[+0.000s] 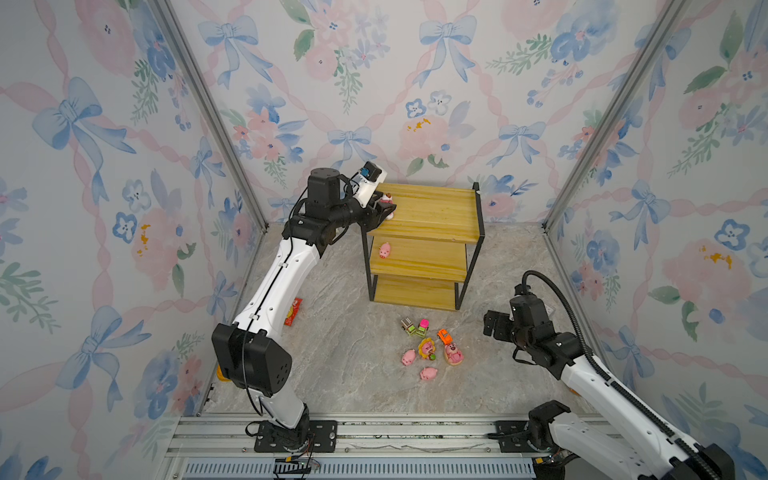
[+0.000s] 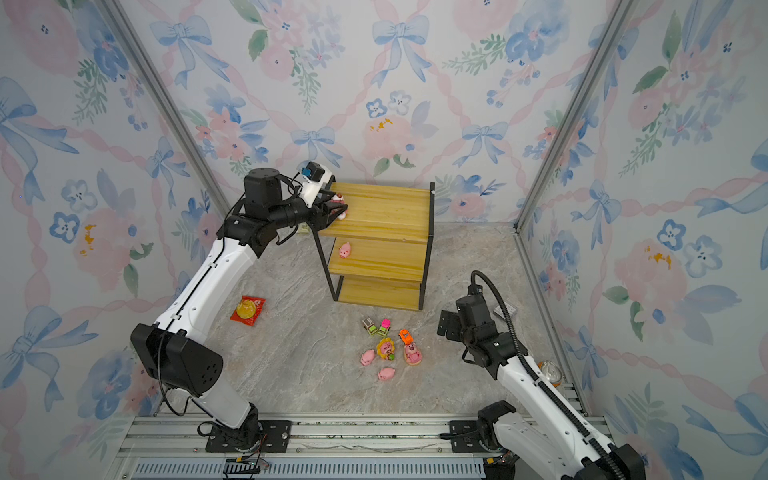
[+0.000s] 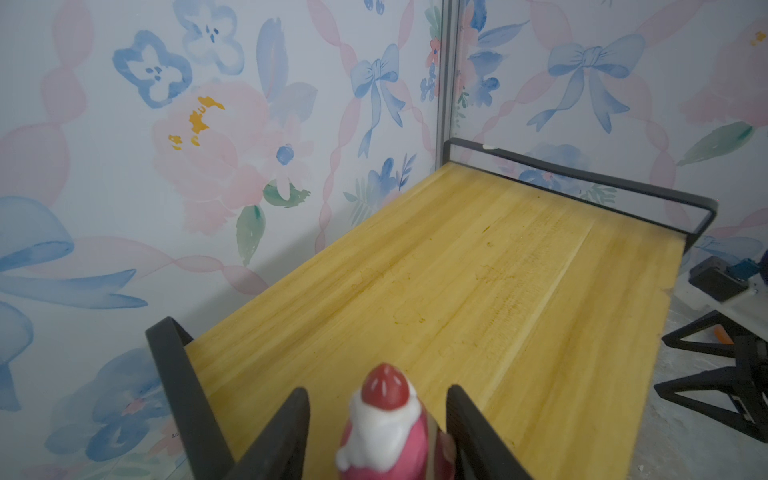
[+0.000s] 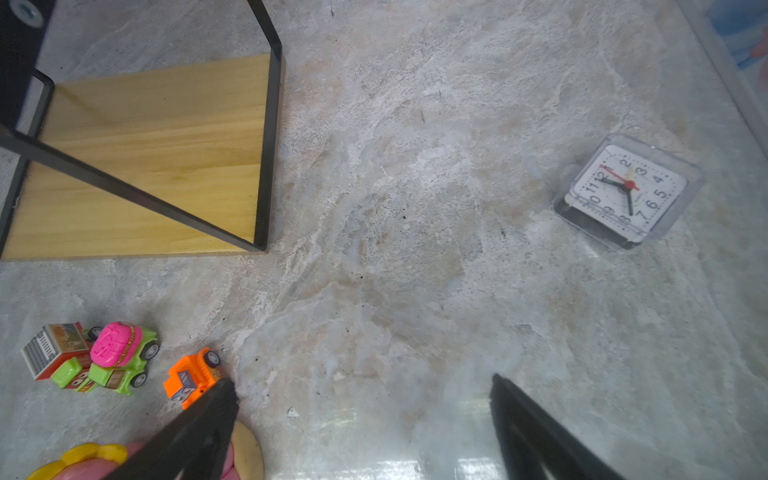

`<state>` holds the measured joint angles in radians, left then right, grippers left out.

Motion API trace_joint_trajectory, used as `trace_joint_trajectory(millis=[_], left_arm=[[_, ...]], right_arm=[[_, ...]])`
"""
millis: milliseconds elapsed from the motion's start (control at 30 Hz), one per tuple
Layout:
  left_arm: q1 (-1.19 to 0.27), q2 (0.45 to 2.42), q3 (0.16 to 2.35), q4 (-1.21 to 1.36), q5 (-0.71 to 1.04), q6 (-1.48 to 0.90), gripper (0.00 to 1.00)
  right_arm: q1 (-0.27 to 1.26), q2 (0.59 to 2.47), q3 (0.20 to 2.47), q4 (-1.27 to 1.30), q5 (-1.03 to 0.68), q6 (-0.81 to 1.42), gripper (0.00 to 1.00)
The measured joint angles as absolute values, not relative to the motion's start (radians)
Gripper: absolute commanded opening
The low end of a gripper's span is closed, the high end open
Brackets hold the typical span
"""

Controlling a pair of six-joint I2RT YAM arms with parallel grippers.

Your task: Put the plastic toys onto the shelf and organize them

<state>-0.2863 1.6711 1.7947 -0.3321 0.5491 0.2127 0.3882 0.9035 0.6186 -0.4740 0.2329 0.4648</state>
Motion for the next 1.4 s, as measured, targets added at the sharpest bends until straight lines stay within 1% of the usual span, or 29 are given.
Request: trace_joint_trajectory(millis=[1133, 1400], left_arm=[[-0.286, 1.671, 1.794, -0.327, 0.495, 0.178, 0.66], [-0.286, 1.668, 1.794, -0.33, 0.486, 0.172, 0.73]], right_arm=[[0.402, 0.904, 0.619, -0.467, 0.231, 0.464, 0.97], [0.403, 0.904, 0.619, -0.466, 0.22, 0.464, 0.97]])
